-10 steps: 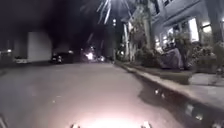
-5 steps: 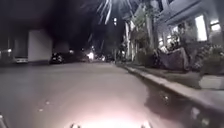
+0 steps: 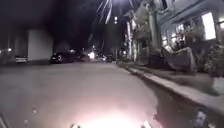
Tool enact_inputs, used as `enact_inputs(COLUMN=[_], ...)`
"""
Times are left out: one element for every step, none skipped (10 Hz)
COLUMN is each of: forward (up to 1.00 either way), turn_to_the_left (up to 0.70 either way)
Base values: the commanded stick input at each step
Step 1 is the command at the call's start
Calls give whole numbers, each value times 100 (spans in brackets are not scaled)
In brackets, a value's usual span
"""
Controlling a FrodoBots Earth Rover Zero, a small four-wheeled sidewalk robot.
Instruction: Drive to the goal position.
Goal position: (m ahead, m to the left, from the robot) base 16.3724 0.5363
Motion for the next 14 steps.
enact_inputs(forward=[70, 70, 70, 70, 70, 70, 70, 70, 70, 70, 70, 70, 70, 70], turn_to_the_left=[0, 0, 0, 0, 0, -9, -33, -35, -33, 0, 0, 0, 0, 0])
